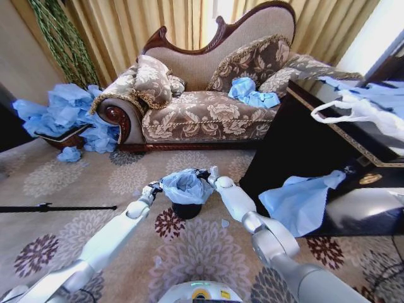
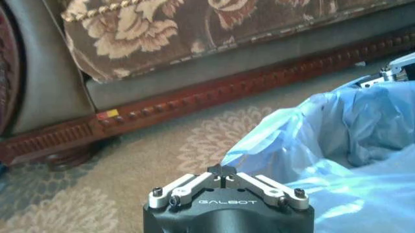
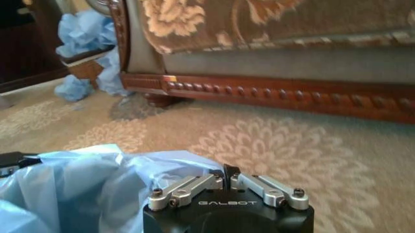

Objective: Place a garbage bag over the trash bin.

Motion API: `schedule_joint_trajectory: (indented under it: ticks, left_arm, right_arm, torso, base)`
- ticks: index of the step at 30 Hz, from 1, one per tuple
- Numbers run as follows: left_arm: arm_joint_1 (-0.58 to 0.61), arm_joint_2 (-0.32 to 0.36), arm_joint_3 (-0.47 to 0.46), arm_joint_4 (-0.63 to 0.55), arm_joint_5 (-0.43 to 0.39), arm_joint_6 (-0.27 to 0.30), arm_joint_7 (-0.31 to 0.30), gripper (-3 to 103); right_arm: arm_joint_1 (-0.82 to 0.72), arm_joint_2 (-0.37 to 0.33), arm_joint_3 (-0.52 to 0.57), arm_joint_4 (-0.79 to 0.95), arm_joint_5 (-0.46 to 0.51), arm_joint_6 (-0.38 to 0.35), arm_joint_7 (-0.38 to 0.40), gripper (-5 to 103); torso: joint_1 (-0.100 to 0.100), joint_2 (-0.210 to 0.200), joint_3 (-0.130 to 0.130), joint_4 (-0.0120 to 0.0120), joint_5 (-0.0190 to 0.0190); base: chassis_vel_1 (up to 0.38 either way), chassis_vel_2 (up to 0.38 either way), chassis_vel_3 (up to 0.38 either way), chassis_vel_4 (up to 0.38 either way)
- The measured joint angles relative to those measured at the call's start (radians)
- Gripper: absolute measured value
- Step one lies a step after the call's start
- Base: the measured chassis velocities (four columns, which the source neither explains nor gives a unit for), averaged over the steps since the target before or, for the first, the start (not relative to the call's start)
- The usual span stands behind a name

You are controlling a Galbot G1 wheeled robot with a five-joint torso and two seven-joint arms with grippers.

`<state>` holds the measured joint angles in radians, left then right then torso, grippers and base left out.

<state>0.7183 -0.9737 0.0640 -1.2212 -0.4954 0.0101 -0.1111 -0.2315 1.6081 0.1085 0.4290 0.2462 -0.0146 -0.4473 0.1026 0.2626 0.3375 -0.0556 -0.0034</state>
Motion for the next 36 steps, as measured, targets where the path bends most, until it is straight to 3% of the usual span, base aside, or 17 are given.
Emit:
schedule_joint_trajectory:
  ticks: [11,17,29,35,36]
  left_arm:
    - [-0.022,-0.033,0.026,0.057,0.013,-0.009,0.023,0]
    - [-0.01,0.006,0.033,0.046,0.013,-0.02,0.038,0]
    - [0.037,0.087,0.03,-0.031,-0.003,-0.036,0.054,0]
    - [0.073,0.111,0.029,-0.081,-0.004,-0.04,0.061,0]
    - [0.099,0.125,0.03,-0.099,0.014,-0.055,0.065,0]
  right_arm:
    - [-0.014,0.0,0.018,-0.012,0.005,-0.037,-0.012,0]
    - [-0.071,-0.026,-0.019,0.045,0.024,-0.06,-0.026,0]
    - [-0.205,-0.096,-0.073,0.234,0.066,-0.074,-0.022,0]
    - [-0.25,-0.106,-0.064,0.271,0.064,-0.046,-0.004,0]
    - [-0.266,-0.106,-0.053,0.277,0.059,-0.034,0.006,4]
  torso:
    - [0.0,0.0,0.0,-0.0003,-0.0003]
    - [0.0,0.0,0.0,0.0011,0.0]
    - [0.0,0.0,0.0,0.0,-0.0001]
    - [0.0,0.0,0.0,0.0004,0.0]
    - [0.0,0.0,0.0,0.0004,0.0]
  base:
    - [0.0,0.0,0.0,0.0]
    - [0.0,0.0,0.0,0.0]
    - [0.0,0.0,0.0,0.0]
    - [0.0,0.0,0.0,0.0]
    - [0.0,0.0,0.0,0.0]
